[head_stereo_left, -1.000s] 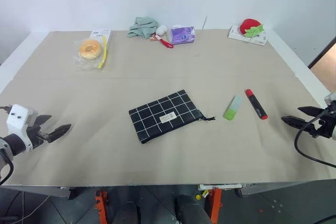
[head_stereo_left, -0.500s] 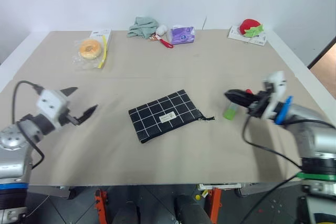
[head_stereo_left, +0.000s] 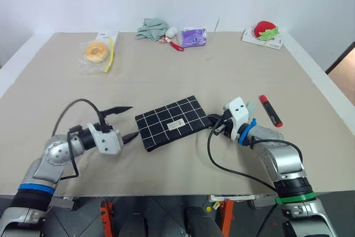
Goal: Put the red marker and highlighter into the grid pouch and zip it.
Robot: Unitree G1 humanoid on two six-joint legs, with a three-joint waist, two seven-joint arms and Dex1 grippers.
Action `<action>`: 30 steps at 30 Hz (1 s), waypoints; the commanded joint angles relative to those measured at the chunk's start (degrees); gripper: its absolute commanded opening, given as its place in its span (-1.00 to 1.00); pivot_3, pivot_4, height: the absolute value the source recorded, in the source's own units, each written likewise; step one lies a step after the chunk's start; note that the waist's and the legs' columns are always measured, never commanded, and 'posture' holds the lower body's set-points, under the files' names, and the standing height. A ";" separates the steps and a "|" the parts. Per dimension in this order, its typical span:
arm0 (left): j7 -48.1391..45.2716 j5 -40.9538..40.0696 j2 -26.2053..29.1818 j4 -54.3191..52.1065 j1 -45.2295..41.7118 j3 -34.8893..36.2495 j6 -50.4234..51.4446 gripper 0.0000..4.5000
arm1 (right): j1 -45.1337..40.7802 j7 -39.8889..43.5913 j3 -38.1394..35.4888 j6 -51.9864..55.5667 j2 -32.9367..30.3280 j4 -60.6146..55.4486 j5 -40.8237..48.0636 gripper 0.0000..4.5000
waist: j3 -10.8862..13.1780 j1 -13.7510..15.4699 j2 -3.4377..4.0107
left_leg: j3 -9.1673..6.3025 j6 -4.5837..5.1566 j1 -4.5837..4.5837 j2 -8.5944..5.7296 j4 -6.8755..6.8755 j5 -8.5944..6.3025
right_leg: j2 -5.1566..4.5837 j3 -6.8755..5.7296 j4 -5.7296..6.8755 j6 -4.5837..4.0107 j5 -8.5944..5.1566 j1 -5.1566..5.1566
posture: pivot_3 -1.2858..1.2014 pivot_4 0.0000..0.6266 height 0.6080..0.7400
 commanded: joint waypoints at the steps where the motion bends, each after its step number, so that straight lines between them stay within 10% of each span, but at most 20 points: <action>1: 2.14 2.24 1.56 2.28 -1.17 -1.52 -5.17 1.00 | 0.14 -1.79 -0.57 0.24 -0.02 -2.40 -1.30 -0.97 | 0.00 0.01 0.00 | 0.00 0.03 0.00 0.00 0.00 0.02 | 0.01 0.00 0.00 0.00 0.00 0.00 | 0.03 -0.52 1.00; 30: 14.03 16.31 4.83 8.11 -5.00 -5.44 -16.55 1.00 | 0.11 -3.62 4.73 14.62 2.46 -10.18 1.17 -0.97 | -0.02 -0.05 0.00 | -0.22 0.15 -0.02 0.02 -0.02 0.16 | 0.12 -0.06 0.02 0.05 0.05 0.06 | 0.03 -0.52 1.00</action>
